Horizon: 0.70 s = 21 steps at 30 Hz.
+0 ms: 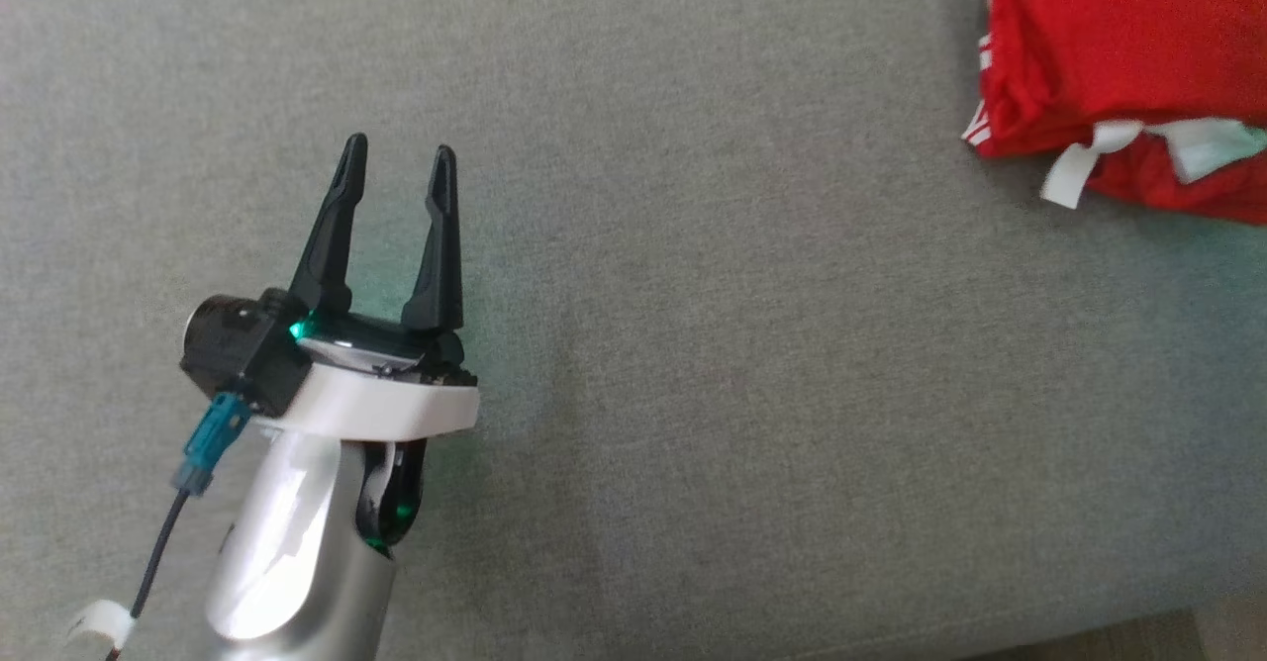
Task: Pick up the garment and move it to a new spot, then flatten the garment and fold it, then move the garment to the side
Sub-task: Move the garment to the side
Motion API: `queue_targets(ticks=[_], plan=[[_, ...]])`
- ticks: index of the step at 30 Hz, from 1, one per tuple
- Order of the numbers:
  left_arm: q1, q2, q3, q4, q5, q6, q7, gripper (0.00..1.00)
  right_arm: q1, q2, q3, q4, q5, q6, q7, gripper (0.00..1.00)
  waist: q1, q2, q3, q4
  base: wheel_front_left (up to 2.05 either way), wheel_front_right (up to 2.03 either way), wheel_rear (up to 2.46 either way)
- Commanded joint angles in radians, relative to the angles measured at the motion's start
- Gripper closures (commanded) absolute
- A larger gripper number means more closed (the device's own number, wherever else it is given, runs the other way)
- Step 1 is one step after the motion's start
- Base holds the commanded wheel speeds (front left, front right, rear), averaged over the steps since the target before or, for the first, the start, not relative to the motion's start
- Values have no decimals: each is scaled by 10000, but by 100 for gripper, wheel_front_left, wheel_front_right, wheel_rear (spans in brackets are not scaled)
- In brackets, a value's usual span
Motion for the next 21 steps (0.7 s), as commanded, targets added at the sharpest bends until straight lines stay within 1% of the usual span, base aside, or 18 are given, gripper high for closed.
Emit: queue_targets(ticks=[1, 5, 12, 16, 21], plan=[[-6, 166, 348, -265, -34, 16, -63, 0, -209, -79, -15, -281, -66, -9, -132, 0, 0, 0, -253, -33, 0, 0, 0], [242, 122, 605, -285, -43, 16, -63, 0, -229, 474, 27, -396, -5, -9, -473, 0, 0, 0, -816, -34, 0, 0, 0], [1010, 10, 1244, -326, -25, 16, -63, 0, 269, 1831, 47, -1156, 629, -9, -1433, 0, 0, 0, -1976, 164, 0, 0, 0], [1455, -14, 1678, -358, 93, 16, -63, 0, 842, 2792, -278, -1761, 1163, -9, -2010, 0, 0, 0, -2555, 312, 0, 0, 0], [2013, -37, 2146, -418, 224, 16, -63, 0, 1762, 4238, -763, -2487, 1930, -9, -2327, 0, 0, 0, -3108, 432, 0, 0, 0]])
